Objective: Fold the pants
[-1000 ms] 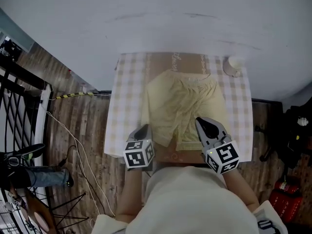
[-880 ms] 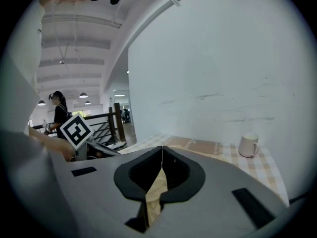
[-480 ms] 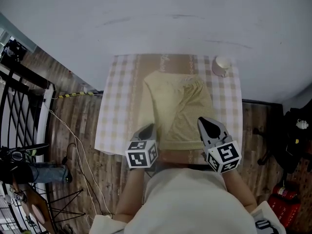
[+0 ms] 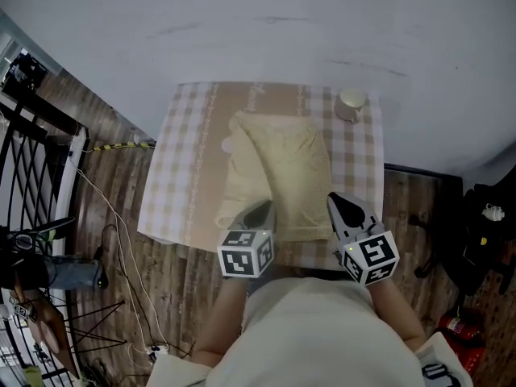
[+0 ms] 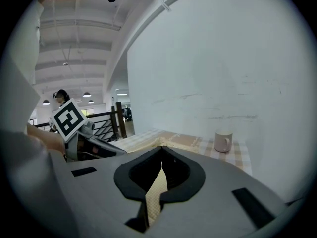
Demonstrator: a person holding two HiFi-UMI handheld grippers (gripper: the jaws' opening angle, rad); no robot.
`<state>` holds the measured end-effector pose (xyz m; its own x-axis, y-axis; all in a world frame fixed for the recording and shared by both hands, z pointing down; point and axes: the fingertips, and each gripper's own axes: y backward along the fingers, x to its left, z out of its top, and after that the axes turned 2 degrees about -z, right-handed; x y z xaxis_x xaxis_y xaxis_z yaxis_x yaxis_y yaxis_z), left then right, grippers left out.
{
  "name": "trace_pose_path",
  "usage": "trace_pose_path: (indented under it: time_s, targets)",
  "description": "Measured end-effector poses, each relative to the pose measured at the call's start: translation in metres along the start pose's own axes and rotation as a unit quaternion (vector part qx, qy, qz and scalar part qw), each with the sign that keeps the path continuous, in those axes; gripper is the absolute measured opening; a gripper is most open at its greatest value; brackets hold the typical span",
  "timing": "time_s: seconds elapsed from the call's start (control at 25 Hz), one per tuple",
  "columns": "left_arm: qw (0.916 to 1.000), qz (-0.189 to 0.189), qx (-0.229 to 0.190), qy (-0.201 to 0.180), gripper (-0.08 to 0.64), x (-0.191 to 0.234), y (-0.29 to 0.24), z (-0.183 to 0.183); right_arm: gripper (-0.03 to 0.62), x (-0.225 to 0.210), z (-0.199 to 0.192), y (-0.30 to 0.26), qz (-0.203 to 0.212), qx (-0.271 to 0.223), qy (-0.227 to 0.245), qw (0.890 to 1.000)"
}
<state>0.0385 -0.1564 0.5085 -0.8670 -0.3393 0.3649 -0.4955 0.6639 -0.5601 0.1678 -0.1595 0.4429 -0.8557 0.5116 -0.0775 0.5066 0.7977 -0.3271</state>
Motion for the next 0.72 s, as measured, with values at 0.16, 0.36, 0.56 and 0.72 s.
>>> trace_pose_path:
  time_s: [0.16, 0.36, 0.56, 0.72]
  targets:
    - [0.9999, -0.013, 0.002, -0.005, 0.015, -0.032, -0.009, -0.008, 0.002, -0.013, -0.009, 0.014, 0.004, 0.006, 0.002, 1.000]
    - [0.9997, -0.022, 0.013, -0.001, 0.015, -0.060, -0.018, -0.025, 0.002, -0.025, -0.020, 0.028, 0.011, 0.014, 0.002, 1.000]
    - [0.9988, -0.037, 0.033, -0.004, 0.015, -0.084, -0.028, -0.044, 0.002, -0.035, -0.030, 0.034, 0.019, 0.022, 0.000, 1.000]
    - [0.9958, -0.057, 0.070, -0.016, 0.015, -0.103, -0.039, -0.065, 0.002, -0.037, -0.035, 0.036, 0.026, 0.027, -0.002, 0.999]
